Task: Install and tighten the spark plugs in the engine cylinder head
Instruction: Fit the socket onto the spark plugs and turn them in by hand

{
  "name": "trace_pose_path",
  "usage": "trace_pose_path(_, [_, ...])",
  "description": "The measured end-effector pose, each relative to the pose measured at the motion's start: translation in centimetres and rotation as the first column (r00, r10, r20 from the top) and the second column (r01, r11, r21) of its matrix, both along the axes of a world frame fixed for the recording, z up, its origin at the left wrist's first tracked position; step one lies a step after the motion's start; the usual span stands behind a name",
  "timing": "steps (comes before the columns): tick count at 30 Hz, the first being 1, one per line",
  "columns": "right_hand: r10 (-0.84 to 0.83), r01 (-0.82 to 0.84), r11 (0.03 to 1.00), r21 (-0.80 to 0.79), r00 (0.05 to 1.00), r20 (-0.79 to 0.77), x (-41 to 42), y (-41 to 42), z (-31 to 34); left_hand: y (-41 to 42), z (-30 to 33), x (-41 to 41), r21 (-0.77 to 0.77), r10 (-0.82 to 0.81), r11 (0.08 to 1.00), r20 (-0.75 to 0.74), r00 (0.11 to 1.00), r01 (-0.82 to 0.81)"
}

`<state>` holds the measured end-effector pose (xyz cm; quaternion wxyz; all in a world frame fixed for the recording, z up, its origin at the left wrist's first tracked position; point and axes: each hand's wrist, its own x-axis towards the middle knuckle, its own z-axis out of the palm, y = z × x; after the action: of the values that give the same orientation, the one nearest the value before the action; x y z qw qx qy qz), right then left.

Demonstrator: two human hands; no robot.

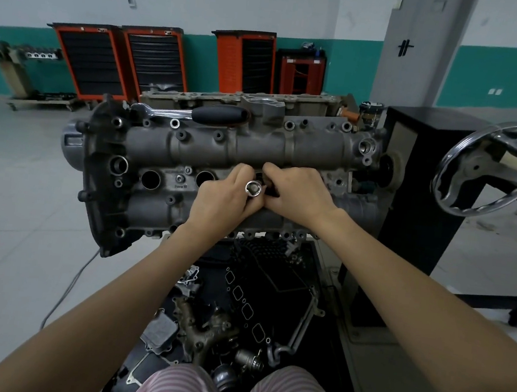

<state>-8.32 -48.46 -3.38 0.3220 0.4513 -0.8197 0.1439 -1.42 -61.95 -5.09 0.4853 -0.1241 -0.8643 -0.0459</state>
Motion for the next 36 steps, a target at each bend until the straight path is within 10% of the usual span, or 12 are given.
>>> trace_pose_path(36, [0.138,-0.151,0.983,-0.104,0.982,-0.129,0.81,0.35,0.28,-0.74,-0.48,-0.71,-0.055,0.018,0.998,-0.048,0.999,-0.02])
